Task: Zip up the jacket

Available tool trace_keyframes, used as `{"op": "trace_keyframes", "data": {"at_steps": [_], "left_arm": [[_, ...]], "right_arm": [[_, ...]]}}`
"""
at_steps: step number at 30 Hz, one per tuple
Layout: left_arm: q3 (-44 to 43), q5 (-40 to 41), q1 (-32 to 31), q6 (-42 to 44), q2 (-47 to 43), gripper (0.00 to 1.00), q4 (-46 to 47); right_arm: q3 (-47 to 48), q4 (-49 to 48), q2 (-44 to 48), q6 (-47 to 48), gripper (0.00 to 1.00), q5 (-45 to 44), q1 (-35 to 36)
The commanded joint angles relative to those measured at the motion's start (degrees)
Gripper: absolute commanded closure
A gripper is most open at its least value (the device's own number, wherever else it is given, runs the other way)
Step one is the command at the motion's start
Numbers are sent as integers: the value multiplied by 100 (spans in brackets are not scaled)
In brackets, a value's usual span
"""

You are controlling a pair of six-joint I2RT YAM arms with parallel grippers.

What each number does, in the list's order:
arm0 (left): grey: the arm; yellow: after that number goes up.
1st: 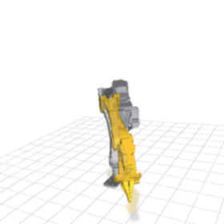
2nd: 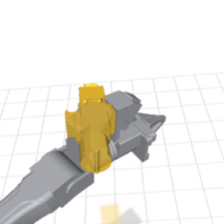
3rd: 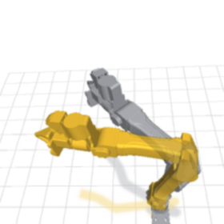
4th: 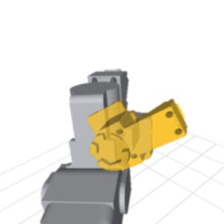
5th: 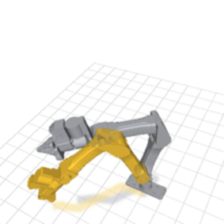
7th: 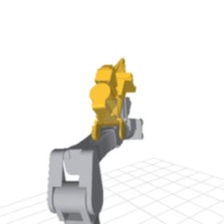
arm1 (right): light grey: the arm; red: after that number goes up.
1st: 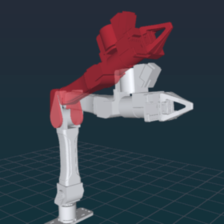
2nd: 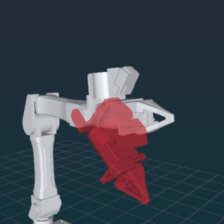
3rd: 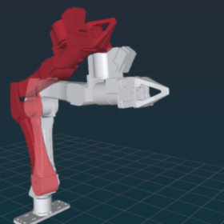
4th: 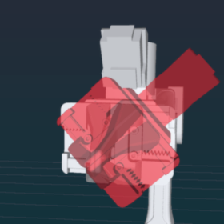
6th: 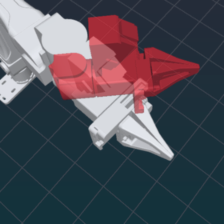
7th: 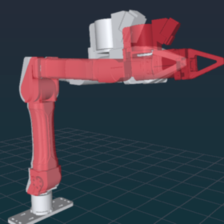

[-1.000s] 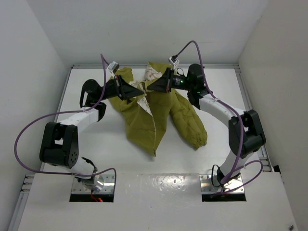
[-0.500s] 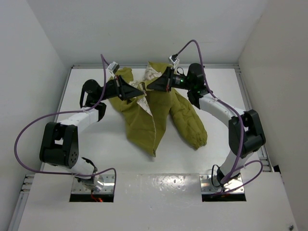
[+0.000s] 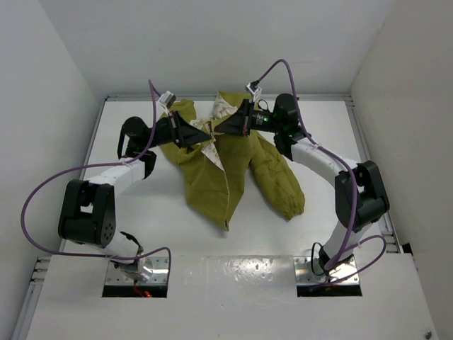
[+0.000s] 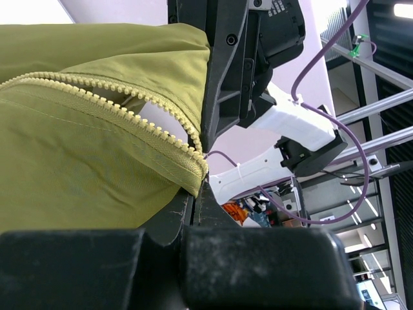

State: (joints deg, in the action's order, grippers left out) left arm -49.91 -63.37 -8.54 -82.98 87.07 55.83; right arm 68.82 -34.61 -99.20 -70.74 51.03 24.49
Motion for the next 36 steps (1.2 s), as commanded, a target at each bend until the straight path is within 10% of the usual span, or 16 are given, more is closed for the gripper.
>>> {"op": "trace_keyframes", "data": {"at_steps": [1,36], "left_arm": [[-98,53,1,80,-234,100,173],[-256,106,265,27,-181,100,393]], "right_arm": [[220,-432,32,-63,100,4,56],[-500,-617,357,-54,100,416,161]]}}
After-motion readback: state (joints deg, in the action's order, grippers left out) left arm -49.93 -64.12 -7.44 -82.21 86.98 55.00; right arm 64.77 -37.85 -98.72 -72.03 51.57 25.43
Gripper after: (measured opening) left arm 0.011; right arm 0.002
